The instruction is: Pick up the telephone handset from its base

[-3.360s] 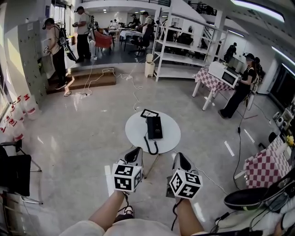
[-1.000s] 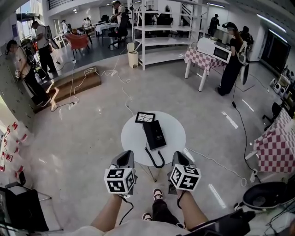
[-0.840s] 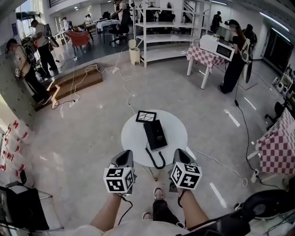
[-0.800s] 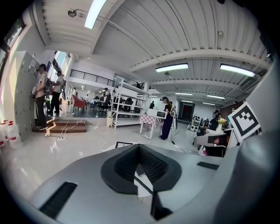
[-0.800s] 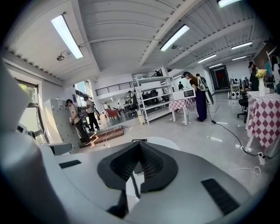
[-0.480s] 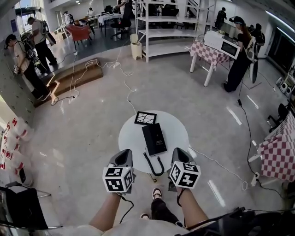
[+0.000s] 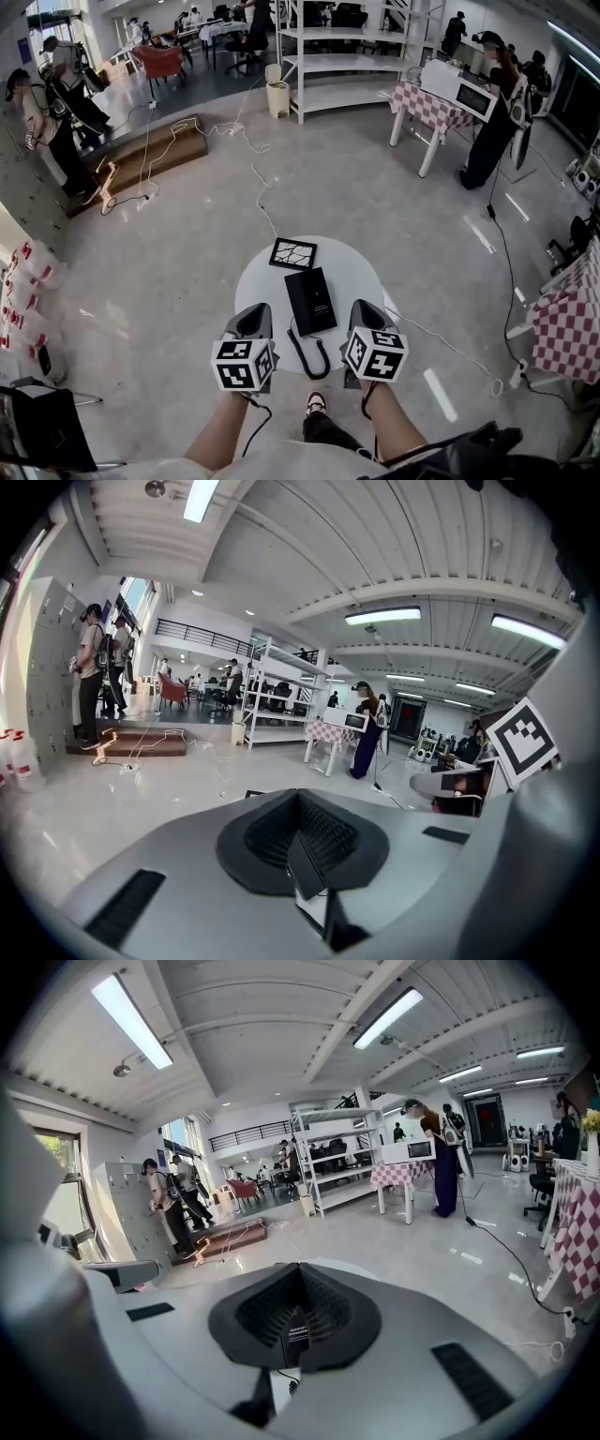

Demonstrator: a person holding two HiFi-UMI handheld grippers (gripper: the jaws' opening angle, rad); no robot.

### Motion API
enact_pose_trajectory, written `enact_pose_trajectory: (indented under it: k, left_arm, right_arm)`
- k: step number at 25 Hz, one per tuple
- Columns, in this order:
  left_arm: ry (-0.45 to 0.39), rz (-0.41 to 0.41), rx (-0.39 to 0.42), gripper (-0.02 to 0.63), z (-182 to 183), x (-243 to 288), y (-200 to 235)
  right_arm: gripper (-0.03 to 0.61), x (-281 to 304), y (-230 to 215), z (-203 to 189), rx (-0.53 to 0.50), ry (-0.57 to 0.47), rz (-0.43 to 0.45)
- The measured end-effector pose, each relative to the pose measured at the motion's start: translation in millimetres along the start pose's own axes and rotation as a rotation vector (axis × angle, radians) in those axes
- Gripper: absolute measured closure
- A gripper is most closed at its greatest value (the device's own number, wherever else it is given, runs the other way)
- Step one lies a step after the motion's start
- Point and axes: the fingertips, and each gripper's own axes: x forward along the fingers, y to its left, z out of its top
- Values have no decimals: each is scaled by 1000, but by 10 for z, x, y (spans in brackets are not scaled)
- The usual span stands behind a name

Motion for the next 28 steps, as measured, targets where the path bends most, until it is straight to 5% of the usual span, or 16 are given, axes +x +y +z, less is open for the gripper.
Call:
enact_pose_trajectory:
  k: [17, 28]
  left_arm:
    - [-25, 58, 0, 597, 408, 501, 65]
    - [28, 133, -40, 597, 221, 531, 170]
  right_arm:
    - [555, 602, -63, 479, -7, 9, 88]
    - [555, 848, -66, 359, -14, 74, 135]
